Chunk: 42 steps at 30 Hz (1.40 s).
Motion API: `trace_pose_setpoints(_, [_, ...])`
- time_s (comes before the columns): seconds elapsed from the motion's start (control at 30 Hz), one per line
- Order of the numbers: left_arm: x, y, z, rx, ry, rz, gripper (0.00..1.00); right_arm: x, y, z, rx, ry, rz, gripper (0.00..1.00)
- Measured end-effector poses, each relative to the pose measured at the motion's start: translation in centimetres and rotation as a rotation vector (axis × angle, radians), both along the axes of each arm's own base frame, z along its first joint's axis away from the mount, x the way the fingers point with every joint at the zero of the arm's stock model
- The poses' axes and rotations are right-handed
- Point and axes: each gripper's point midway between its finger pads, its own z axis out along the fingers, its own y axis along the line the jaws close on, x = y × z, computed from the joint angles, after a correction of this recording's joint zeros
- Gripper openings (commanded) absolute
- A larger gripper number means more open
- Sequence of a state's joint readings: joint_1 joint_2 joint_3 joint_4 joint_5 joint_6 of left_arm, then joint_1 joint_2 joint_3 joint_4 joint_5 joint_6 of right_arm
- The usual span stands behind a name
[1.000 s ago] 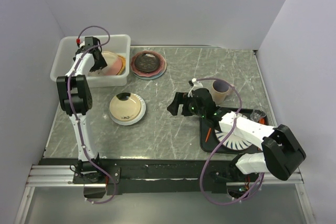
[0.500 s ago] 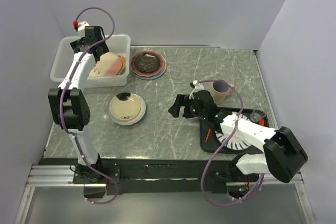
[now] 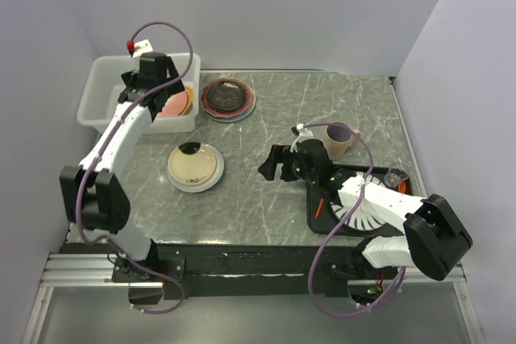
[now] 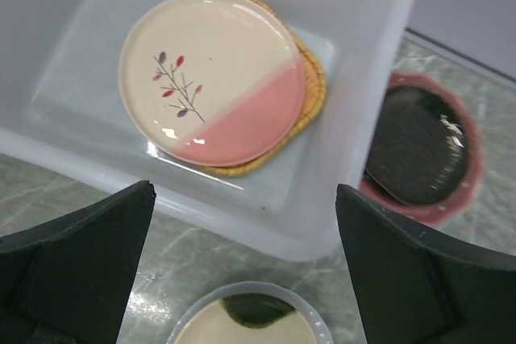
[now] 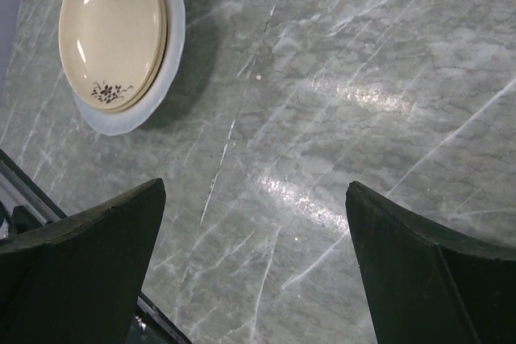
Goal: Place the plates into the plastic bin on the countertop
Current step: Place the plate in the plastic bin, then pick up the plate at the center of the board.
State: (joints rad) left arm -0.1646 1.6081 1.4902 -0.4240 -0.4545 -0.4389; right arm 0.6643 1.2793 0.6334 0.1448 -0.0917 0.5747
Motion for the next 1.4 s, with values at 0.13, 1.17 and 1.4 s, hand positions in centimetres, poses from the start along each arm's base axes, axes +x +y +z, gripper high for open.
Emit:
trace_pose_setpoints(0.13, [-2.0,-1.1,1.1,-0.057,-0.059,-0.058,0.99,0.2,0.3,-0.4,0.002,0.002,0.004,1.00])
trace_pose_setpoints(1.17, [-8.5,-7.1,-2.8,-0.301,-0.007,-0.327,0.99,-1.2,2.2,-2.1,0.022,0.051,0.061,0.98])
trace_pose_setpoints(1.4, [-11.4,-6.9,-5.5,-0.352,0.029,-0.303,0.98,-1.8,5.0,-2.3,0.026,0.077,0.128,0.95])
